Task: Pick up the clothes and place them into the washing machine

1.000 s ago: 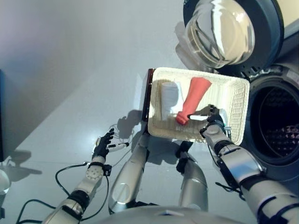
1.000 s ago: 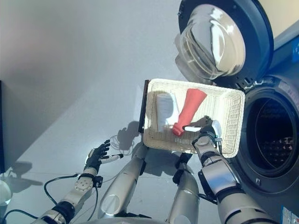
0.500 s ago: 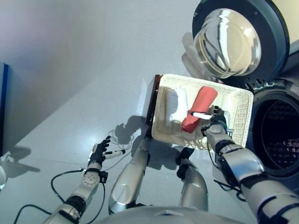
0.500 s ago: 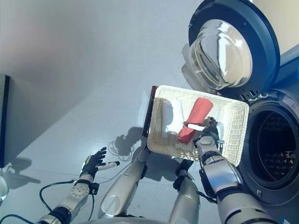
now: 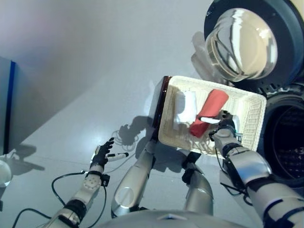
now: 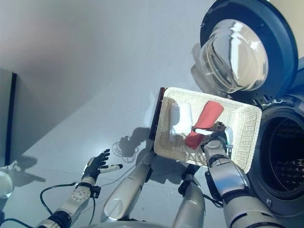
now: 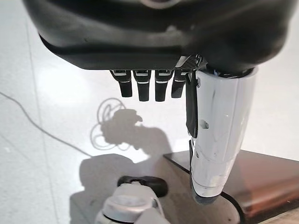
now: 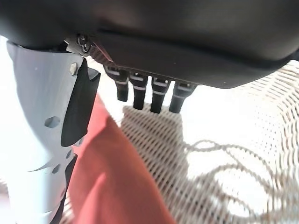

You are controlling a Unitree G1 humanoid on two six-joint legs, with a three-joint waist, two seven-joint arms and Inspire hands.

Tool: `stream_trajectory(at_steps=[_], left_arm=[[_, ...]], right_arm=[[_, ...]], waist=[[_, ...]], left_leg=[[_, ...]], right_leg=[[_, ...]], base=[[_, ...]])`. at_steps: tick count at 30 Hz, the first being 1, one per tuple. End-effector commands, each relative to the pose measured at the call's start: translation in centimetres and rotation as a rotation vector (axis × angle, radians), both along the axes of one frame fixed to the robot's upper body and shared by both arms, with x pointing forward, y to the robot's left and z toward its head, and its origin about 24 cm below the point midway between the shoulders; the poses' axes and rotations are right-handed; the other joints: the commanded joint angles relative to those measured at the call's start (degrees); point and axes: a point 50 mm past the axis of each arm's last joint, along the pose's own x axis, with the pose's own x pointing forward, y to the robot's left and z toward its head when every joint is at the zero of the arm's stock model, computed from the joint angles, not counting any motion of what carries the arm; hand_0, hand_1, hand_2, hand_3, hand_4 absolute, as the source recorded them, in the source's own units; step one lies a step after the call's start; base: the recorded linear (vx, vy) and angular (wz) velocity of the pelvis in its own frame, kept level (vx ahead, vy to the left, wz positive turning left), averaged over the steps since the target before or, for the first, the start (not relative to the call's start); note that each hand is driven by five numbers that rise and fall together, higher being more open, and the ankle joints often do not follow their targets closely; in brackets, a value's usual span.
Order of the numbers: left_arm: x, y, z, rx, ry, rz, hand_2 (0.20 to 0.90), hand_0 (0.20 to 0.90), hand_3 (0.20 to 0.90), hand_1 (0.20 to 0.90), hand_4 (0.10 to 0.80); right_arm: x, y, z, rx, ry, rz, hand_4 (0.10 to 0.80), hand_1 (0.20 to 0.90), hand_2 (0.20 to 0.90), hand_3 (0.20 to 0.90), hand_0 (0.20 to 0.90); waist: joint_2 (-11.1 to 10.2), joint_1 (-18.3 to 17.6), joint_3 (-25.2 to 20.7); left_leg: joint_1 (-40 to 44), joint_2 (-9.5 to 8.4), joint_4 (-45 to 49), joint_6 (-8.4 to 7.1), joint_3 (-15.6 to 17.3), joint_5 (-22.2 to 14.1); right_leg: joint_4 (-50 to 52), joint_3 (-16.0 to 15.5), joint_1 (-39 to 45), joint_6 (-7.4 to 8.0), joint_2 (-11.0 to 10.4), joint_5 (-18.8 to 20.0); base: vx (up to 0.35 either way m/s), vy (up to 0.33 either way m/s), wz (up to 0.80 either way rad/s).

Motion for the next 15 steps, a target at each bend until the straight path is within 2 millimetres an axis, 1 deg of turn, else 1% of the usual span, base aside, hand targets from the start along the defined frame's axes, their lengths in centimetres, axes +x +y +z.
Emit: stream_trajectory(at_steps=[1, 2, 3, 4, 5, 8, 15], left_arm=[[0.0, 1.5, 0.9, 0.009, -0.056, 0.042, 0.9, 0.9, 0.9, 0.9, 0.8], [0.2, 1.4, 1.1, 0.003, -0.068, 0.039, 0.9, 0.9, 0.9, 0.9, 0.8], [0.4, 1.2, 1.3, -0.002, -0.077, 0.035, 0.9, 0.9, 0.9, 0.9, 0.8], [0.7, 1.0, 1.5, -0.011, -0.091, 0.028, 0.9, 0.9, 0.9, 0.9, 0.8], [0.9, 0.8, 1.8, -0.018, -0.105, 0.023, 0.9, 0.9, 0.9, 0.9, 0.8], [1.3, 0.5, 2.3, -0.042, -0.134, 0.025, 0.9, 0.9, 0.9, 0.9, 0.8], [1.0, 0.5, 1.7, -0.044, -0.112, 0.053, 0.9, 0.9, 0.9, 0.9, 0.8]], right_arm=[[0.1, -4.7, 4.8, -0.196, -0.07, -0.098, 0.8, 0.9, 0.9, 0.9, 0.9], [0.1, -5.1, 5.2, -0.213, -0.063, -0.104, 0.8, 0.9, 0.9, 0.9, 0.9], [0.0, -5.6, 5.7, -0.245, -0.051, -0.108, 0.747, 0.826, 0.826, 0.826, 0.826], [0.0, -5.9, 6.2, -0.263, -0.05, -0.115, 0.457, 0.42, 0.42, 0.42, 0.42], [0.0, -6.2, 6.5, -0.278, -0.046, -0.118, 0.3, 0.2, 0.2, 0.2, 0.2], [-0.1, -6.5, 6.7, -0.297, -0.041, -0.12, 0.3, 0.2, 0.2, 0.2, 0.2], [0.2, -5.6, 6.1, -0.3, -0.029, -0.093, 0.3, 0.2, 0.2, 0.2, 0.2]], waist=[[1.27, 1.83, 4.33], [1.64, 2.08, 4.61], [2.13, 2.46, 4.95], [2.63, 2.68, 5.21], [3.03, 2.91, 5.45], [3.96, 3.17, 5.85], [4.08, 2.39, 5.4]], left_leg=[[-4.01, -3.11, 6.75, 0.04, 3.12, -7.43], [-4.9, -3.2, 7.37, 0.08, 3.24, -7.55], [-5.62, -3.46, 7.75, 0.13, 3.14, -7.62], [-6.34, -3.58, 8.14, 0.18, 3.21, -7.62], [-6.83, -3.71, 8.31, 0.21, 3.23, -7.56], [-7.78, -3.96, 8.55, 0.23, 3.3, -7.37], [-7.06, -3.79, 8.46, 0.45, 3.61, -7.44]], right_leg=[[-2.6, 2.1, 5.25, -0.33, 0.79, -0.16], [-1.99, 2.09, 4.52, -0.29, 0.46, -0.34], [-1.3, 2.05, 3.7, -0.27, 0.29, -0.64], [-0.37, 1.96, 2.93, -0.27, 0.12, -0.89], [0.23, 1.92, 2.28, -0.33, -0.02, -1.16], [1.38, 2.16, 0.85, -0.41, -0.36, -1.6], [1.89, 2.97, 0.7, -0.54, -0.4, -1.83]], base=[[0.092, -0.017, 0.38], [-0.008, 0.027, 0.28], [-0.012, 0.026, 0.19], [-0.005, 0.026, 0.08], [0.003, 0.035, 0.06], [0.014, 0.042, 0.08], [0.018, 0.02, 0.0]])
